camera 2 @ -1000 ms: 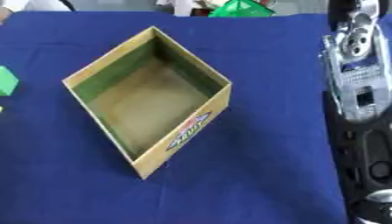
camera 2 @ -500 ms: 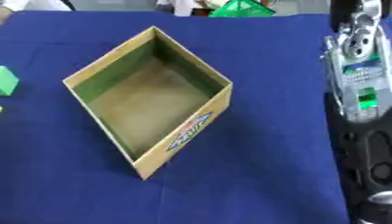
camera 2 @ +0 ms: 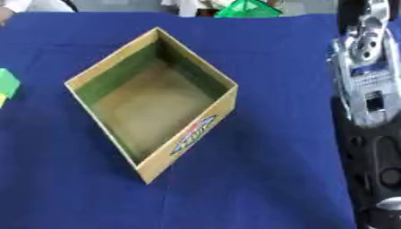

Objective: Pick up objects on the table and place them in the box.

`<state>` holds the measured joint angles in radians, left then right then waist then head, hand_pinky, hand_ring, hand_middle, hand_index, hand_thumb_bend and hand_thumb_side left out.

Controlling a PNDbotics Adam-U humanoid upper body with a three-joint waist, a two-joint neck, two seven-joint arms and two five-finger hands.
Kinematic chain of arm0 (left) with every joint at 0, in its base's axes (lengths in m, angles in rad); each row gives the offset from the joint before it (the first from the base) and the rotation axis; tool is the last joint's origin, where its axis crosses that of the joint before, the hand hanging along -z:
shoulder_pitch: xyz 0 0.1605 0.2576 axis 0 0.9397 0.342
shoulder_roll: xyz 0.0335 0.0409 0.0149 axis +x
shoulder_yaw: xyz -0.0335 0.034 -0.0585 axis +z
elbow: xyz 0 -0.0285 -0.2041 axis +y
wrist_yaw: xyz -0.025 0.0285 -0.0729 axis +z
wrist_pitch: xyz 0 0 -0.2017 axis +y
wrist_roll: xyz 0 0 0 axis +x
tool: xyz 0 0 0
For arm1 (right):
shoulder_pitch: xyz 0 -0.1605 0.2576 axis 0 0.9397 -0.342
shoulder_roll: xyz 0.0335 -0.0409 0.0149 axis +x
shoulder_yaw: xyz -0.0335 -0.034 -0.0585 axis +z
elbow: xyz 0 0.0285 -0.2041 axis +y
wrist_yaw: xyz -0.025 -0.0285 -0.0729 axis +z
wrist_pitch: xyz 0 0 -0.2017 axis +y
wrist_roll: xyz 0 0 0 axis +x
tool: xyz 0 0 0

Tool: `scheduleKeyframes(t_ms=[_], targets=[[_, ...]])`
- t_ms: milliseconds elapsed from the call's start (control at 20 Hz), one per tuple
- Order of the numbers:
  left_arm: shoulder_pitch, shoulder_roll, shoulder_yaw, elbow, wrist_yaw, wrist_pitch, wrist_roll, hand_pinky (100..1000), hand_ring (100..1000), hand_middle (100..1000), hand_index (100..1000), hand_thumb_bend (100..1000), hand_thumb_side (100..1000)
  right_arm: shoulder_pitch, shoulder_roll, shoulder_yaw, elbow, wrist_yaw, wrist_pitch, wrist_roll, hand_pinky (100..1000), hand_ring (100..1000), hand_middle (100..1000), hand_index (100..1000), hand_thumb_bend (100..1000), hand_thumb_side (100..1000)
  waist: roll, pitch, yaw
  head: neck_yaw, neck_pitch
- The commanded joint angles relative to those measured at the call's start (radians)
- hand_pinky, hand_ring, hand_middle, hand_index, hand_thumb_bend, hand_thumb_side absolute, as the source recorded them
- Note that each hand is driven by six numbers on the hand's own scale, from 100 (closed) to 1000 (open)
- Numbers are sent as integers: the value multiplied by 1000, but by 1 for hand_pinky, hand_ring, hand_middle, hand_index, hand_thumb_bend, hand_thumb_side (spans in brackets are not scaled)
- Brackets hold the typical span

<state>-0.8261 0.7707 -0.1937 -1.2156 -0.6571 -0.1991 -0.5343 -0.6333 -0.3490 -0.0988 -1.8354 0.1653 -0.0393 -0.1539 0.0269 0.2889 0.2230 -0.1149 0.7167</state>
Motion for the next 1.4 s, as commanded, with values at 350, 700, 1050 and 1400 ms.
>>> scheduleKeyframes(t_ms=[350, 700, 1050, 1400], targets=[[-221, -158, -20, -96, -4, 14, -65, 559, 619, 611, 779, 147, 100, -25, -1, 5, -13, -6, -7, 9, 833, 859, 676, 842, 193, 1000, 1, -23, -12, 37, -10], [-343, -329, -57, -31, -92, -23, -94, 565, 625, 620, 779, 149, 100, -31, 15, 9, -23, -13, -4, 15, 833, 860, 674, 842, 196, 1000, 2, -12, -36, 72, -31], [-389, -432, -83, 66, -200, -47, -108, 571, 635, 633, 779, 180, 100, -32, 28, 11, -34, -19, -1, 19, 834, 860, 674, 842, 198, 1000, 4, -8, -51, 92, -39], [-392, -483, -83, 126, -294, -72, -83, 576, 642, 643, 781, 220, 100, -28, 37, 11, -43, -24, 3, 21, 834, 860, 673, 842, 200, 1000, 7, -8, -58, 100, -42]])
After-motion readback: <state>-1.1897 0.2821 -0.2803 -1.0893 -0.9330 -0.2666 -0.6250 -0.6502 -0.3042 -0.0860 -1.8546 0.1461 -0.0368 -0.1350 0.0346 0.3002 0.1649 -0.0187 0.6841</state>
